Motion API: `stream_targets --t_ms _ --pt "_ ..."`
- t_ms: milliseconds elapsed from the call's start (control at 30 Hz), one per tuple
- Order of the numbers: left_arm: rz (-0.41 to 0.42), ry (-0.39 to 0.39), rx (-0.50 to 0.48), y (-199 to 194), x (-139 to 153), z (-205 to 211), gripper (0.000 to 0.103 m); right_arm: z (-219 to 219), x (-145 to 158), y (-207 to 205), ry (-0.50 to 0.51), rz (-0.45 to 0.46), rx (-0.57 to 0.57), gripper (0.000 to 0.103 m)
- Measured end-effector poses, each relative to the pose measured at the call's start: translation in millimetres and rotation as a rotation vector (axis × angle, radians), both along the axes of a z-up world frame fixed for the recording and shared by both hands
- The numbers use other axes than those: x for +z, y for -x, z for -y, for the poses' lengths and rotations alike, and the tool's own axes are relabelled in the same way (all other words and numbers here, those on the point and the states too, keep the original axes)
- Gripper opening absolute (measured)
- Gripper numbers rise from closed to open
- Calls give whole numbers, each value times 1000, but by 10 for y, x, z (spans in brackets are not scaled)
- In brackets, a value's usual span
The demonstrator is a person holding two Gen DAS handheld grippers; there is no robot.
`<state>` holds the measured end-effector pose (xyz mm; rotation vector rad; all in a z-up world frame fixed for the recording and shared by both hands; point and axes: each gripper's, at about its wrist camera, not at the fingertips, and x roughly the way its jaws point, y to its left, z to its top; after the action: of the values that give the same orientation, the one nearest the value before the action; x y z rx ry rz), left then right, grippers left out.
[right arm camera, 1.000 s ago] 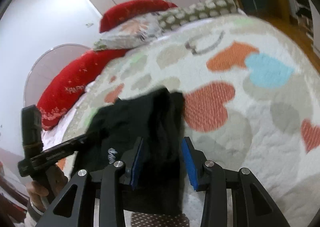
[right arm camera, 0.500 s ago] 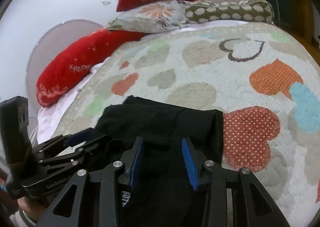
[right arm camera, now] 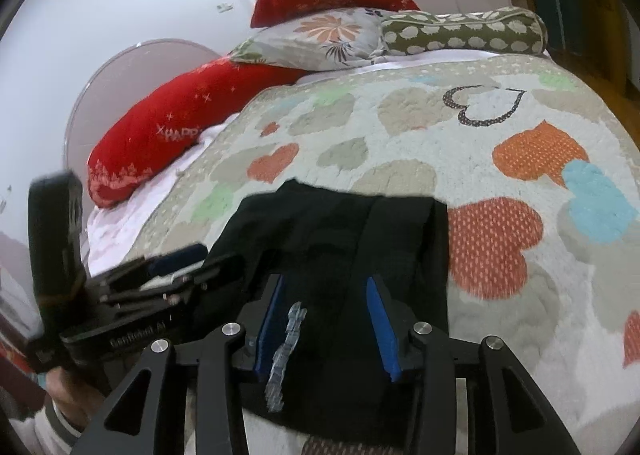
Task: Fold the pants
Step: 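Lay the folded pants bundle flat on the quilt and open both grippers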
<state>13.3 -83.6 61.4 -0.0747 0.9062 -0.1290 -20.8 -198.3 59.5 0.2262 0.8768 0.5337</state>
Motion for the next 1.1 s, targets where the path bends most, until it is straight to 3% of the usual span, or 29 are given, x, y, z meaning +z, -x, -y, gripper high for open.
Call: stream_targets --t_ms 267,600,867,1100 --pt "6 -9 -8 288 4 81 62 14 -48 340 8 -3 2 44" --pt "-8 5 13 358 -195 76 65 13 -225 408 10 -13 -9 45" --pt "-6 29 22 437 -107 -11 65 96 -8 469 -27 5 -19 46" --pt "66 -37 55 590 44 -49 65 8 103 537 1 49 -52 48"
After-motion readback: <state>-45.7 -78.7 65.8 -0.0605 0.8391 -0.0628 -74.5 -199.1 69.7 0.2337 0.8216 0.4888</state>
